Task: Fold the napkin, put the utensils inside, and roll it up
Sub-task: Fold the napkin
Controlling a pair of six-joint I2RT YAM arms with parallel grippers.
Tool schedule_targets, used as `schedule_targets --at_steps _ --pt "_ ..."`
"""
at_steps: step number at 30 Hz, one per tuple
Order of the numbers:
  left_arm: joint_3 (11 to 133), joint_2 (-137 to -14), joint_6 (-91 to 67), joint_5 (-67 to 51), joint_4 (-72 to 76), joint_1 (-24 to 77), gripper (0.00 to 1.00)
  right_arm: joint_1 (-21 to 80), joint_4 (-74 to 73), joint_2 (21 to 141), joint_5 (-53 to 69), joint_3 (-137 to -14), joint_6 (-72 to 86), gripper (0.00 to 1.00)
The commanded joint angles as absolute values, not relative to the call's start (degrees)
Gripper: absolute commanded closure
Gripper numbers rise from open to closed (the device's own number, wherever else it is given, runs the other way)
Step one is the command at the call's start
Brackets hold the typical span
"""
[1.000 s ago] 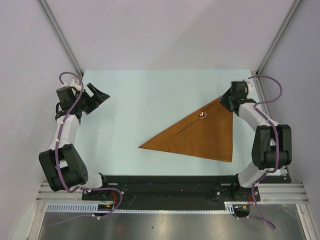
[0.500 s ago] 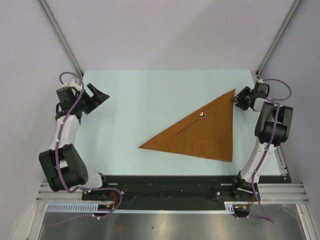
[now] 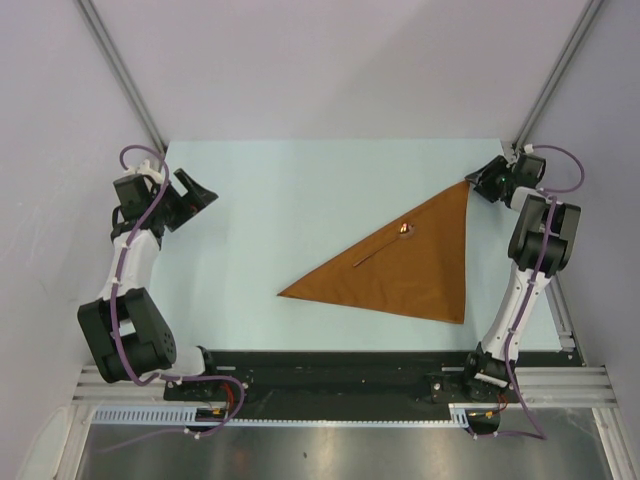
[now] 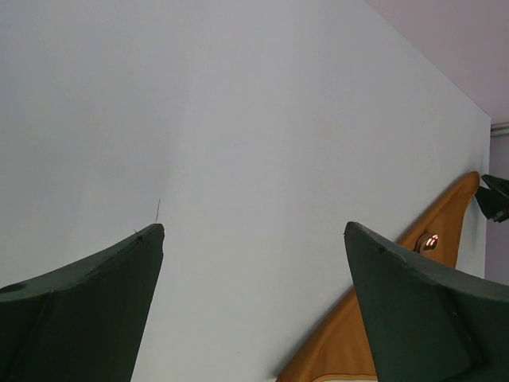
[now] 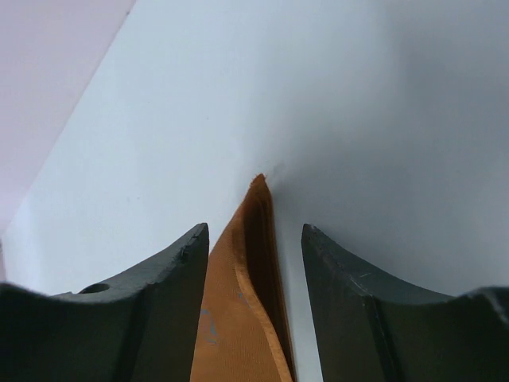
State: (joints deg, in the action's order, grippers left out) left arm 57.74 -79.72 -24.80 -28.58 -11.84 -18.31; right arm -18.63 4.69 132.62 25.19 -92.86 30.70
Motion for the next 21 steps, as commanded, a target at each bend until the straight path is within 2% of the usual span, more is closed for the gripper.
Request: schedule_targets --at_steps 1,13,21 --pt "59.15 -79.72 -23.03 -27.77 -11.87 -18.63 0.00 -19.51 7.29 135.97 29.44 -93.43 34.10 0.43" --pt "59.33 -80.24 -23.12 -28.39 -12.04 -18.55 0.00 -16.97 -6.58 140.01 21.02 -103.09 26.10 0.45" --pt "59.33 -80.07 -23.20 -28.83 -11.95 -18.54 0.00 -15.47 -11.69 142.82 15.91 -108.28 26.28 0.59"
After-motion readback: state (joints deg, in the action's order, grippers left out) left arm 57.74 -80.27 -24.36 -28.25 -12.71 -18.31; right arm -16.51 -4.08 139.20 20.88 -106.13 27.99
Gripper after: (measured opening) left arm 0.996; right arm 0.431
